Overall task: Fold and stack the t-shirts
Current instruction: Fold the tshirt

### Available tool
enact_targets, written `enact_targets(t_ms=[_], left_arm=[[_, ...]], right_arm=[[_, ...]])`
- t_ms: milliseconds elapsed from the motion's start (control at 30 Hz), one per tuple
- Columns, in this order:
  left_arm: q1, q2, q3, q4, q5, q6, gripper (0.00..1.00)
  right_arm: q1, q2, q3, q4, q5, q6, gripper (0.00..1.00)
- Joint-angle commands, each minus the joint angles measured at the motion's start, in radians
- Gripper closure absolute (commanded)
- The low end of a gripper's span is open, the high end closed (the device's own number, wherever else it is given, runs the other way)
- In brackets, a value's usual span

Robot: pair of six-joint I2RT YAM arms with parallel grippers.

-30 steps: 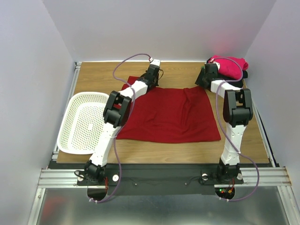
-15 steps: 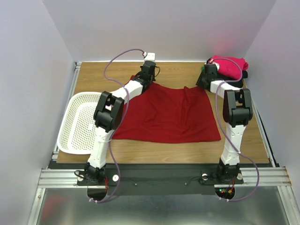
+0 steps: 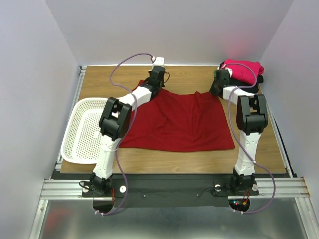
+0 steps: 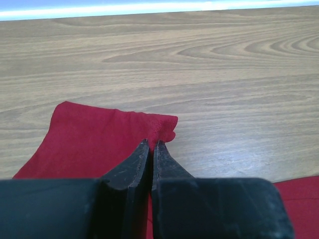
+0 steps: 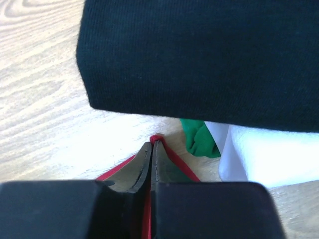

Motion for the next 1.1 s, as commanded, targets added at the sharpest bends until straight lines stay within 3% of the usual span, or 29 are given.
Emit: enact_targets(t_ms=[0,700,1067], left_arm=[[-0.007,-0.081,-0.023,0.053,-0.054,0.004,0.99],[-0.032,-0.318,-0.463,0.243,-0.14,-0.111,1.0],[-0.137,-0.512,-0.719,0.334,-0.281,-0.168,1.0]], right_arm=[[0.006,0.01,0.018,0.004,0.021,-0.013,1.0],[0.017,-0.392,-0.342,0.074,0.112,0.018,1.0],[0.038,-0.662,-0.606,0.085,0.178,0.039,0.99]])
